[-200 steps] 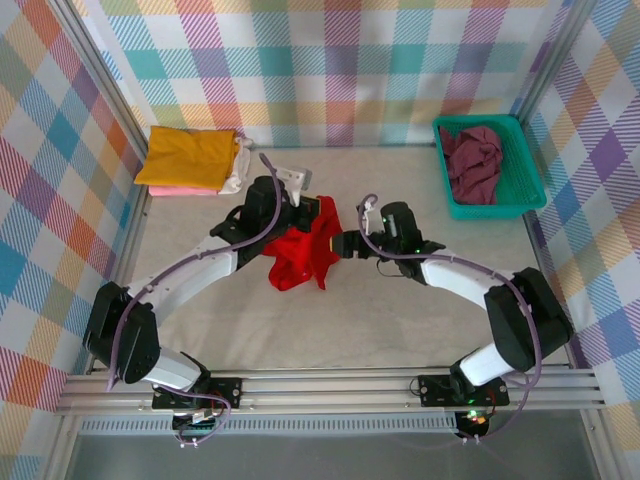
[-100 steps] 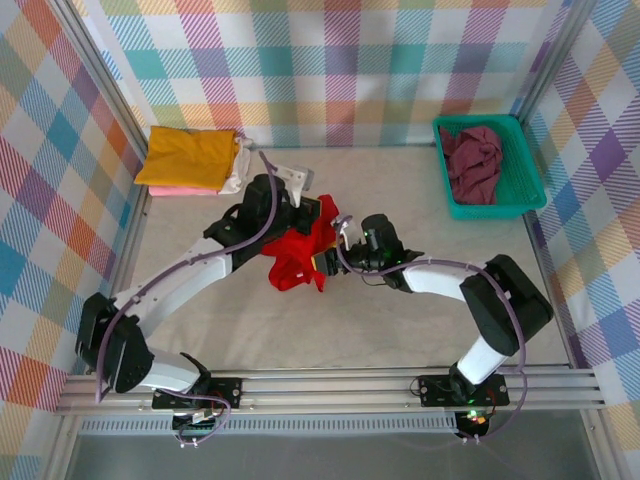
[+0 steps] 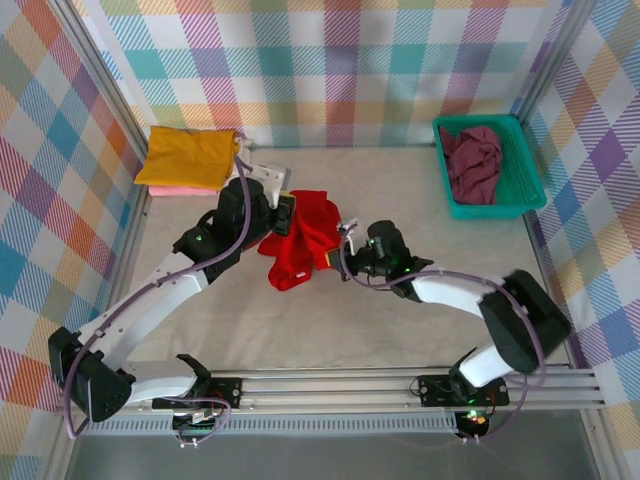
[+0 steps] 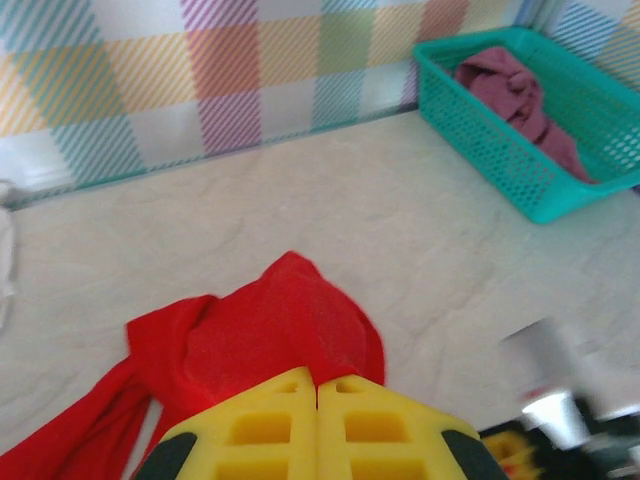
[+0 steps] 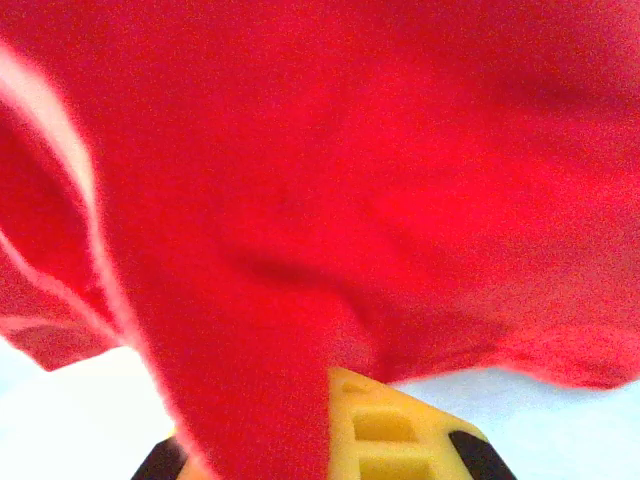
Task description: Fold and stack the t-shirts
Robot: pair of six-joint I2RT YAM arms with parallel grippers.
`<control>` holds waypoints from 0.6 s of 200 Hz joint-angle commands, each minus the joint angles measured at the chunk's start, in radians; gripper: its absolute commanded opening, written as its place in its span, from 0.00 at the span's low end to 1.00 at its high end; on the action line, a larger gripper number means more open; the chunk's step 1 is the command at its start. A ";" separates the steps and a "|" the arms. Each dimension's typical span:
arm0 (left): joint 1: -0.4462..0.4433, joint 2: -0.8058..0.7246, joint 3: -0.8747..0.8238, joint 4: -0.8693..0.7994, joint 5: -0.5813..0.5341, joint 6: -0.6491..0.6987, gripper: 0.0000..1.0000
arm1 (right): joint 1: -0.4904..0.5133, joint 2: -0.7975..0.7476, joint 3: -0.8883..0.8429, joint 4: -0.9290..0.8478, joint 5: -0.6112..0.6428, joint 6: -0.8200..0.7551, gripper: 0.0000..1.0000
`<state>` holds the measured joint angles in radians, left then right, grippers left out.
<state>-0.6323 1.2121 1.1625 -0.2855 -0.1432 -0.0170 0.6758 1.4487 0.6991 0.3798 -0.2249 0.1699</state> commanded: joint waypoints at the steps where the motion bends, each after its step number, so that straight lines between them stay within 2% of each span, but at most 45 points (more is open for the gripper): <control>1: -0.003 -0.104 0.060 -0.075 -0.091 0.078 0.00 | 0.003 -0.233 0.038 -0.142 0.225 -0.087 0.00; 20: -0.004 -0.152 0.125 -0.157 -0.021 0.116 0.00 | -0.006 -0.427 0.088 -0.290 0.344 -0.151 0.00; 42: -0.006 -0.158 0.285 -0.327 0.075 0.161 0.00 | -0.012 -0.579 0.180 -0.431 0.403 -0.196 0.00; 77: -0.006 -0.172 0.550 -0.467 0.070 0.231 0.00 | -0.012 -0.681 0.316 -0.581 0.434 -0.184 0.00; 99: -0.005 -0.053 0.746 -0.492 0.033 0.361 0.00 | -0.012 -0.675 0.366 -0.622 0.534 -0.185 0.00; 120: 0.024 0.187 0.998 -0.540 0.049 0.477 0.00 | -0.017 -0.615 0.421 -0.670 0.686 -0.179 0.00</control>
<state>-0.6464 1.1866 1.9522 -0.7666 -0.0429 0.2905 0.6746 0.7845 1.0668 -0.1661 0.2203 -0.0044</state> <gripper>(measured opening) 0.049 0.047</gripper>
